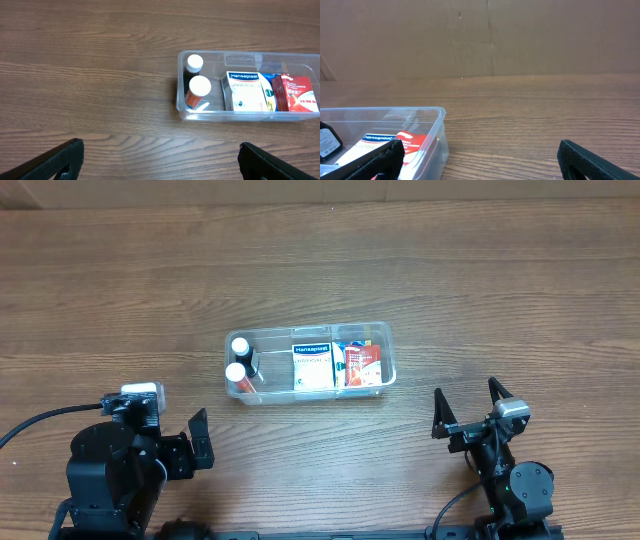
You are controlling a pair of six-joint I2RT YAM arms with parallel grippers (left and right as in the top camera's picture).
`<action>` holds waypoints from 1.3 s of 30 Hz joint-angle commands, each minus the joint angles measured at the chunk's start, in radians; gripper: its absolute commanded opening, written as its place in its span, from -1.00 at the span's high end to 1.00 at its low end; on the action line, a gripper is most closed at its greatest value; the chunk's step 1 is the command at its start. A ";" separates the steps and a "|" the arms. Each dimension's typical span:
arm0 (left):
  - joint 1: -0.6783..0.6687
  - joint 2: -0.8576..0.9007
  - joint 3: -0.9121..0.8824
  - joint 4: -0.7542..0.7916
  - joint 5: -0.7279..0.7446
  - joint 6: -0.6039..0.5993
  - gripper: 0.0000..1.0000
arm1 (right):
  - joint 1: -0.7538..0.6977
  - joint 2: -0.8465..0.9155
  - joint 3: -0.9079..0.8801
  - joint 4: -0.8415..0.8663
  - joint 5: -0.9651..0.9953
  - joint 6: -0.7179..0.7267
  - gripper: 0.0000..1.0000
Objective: Pack container
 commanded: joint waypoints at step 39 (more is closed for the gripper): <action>-0.016 -0.586 -1.017 1.062 0.011 0.093 -1.00 | 0.002 -0.012 0.001 0.008 -0.006 -0.010 -1.00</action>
